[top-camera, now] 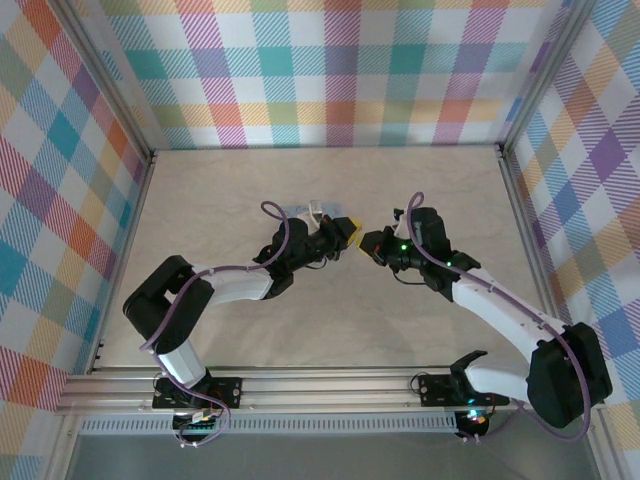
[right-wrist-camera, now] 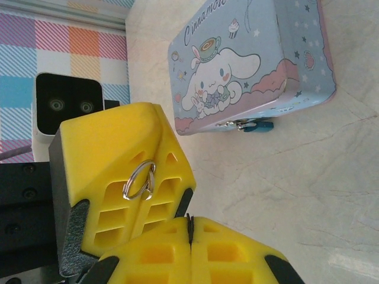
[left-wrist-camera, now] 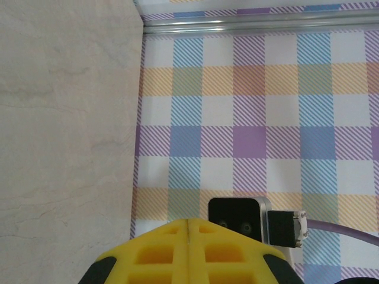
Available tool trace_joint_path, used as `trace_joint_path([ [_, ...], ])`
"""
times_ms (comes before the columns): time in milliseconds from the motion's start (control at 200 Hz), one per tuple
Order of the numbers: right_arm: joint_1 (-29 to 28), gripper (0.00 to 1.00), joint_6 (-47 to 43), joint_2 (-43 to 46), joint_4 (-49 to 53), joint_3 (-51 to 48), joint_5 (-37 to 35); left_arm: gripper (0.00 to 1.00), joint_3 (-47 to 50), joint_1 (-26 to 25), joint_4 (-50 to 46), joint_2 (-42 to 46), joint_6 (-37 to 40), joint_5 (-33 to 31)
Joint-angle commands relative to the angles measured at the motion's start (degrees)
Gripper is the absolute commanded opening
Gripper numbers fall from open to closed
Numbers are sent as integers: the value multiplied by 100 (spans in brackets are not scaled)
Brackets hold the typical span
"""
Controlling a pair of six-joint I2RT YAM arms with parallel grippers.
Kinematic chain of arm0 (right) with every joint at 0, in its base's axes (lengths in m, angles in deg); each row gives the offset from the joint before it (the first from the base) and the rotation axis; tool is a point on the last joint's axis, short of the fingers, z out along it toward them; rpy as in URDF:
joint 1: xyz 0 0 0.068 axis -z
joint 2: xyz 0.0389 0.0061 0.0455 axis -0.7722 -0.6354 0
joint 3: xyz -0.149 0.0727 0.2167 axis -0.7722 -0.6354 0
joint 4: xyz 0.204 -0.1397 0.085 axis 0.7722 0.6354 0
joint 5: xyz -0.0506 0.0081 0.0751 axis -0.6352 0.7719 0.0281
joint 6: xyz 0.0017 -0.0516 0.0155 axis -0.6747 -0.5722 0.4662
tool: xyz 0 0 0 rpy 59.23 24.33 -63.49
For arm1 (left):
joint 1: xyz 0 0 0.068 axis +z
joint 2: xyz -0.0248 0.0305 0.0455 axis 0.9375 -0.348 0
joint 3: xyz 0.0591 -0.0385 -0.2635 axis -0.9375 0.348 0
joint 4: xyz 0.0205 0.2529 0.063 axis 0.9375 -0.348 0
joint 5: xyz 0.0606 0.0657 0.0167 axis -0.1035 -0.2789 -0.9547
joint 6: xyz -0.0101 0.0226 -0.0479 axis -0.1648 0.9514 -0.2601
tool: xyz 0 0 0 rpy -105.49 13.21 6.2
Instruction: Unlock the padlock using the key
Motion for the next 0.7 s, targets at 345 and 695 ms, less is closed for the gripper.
trace_joint_path([
  [345, 230, 8, -363, 372, 90, -108, 233, 2, -113, -76, -200, 188, 445, -56],
  [695, 1179, 40, 16, 625, -1757, -838, 1976, 0, -311, -84, -1921, 1152, 2761, -196],
])
